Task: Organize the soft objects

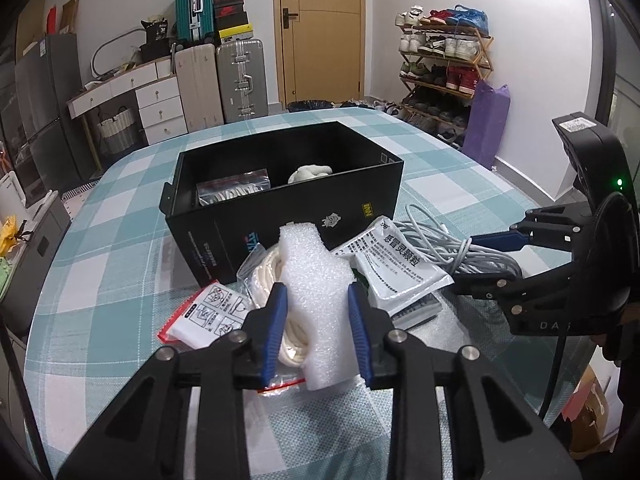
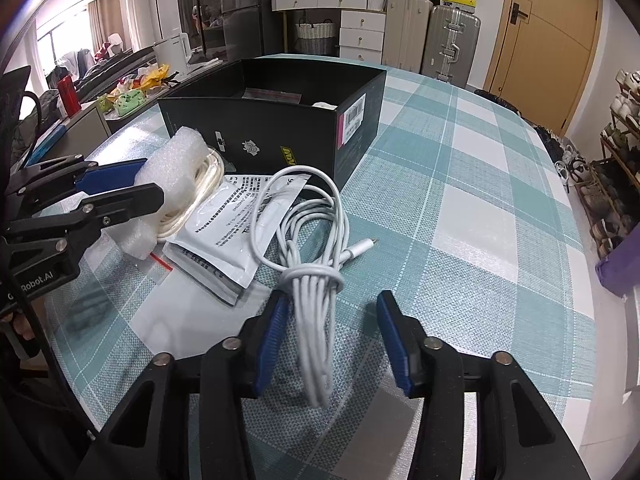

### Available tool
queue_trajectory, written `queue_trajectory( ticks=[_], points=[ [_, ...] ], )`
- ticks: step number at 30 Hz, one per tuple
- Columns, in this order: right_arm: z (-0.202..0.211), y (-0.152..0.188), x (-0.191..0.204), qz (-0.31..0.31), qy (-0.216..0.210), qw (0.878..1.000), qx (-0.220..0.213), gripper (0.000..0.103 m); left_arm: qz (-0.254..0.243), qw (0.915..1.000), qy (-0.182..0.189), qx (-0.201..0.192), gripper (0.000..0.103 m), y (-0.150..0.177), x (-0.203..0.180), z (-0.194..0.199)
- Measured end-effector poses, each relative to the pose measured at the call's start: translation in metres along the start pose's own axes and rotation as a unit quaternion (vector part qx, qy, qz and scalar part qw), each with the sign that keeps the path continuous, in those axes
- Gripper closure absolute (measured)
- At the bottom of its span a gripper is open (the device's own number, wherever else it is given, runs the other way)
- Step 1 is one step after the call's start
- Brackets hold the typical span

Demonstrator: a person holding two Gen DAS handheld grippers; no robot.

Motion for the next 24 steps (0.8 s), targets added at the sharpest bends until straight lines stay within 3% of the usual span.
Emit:
queue_trajectory(
  ticks=[5,8,10,24],
  points=[
    [0.001,0.001,-0.001,0.004,0.003,1.0,-0.001,0.076,0.004,1.0,0.0,-0.001,0.074,0.0,0.001,0.001],
    [0.003,0.001,-0.001,0.005,0.003,1.0,-0.004,0.079,0.005,1.0,-0.002,0.001,0.074,-0.002,0.001,0.001],
    [0.005,0.0,-0.003,0.006,0.008,1.0,-0.009,0.088,0.007,1.0,-0.003,0.0,0.074,-0.002,0.0,0.001],
    [0.026,-0.011,-0.012,0.008,0.034,0.998,-0.048,0.089,0.016,0.9997,-0.006,-0.015,0.074,-0.01,0.005,0.011]
  ],
)
Point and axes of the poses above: each gripper's, at about its wrist camera, not at the fingertips, and z roughly against the way its jaws point, x to its left, y to its underside, the point moved 10 cm from there along -z, roughly the way its jaws point, and after that the axes turned 2 degrees about z, right-handed, at the moved point
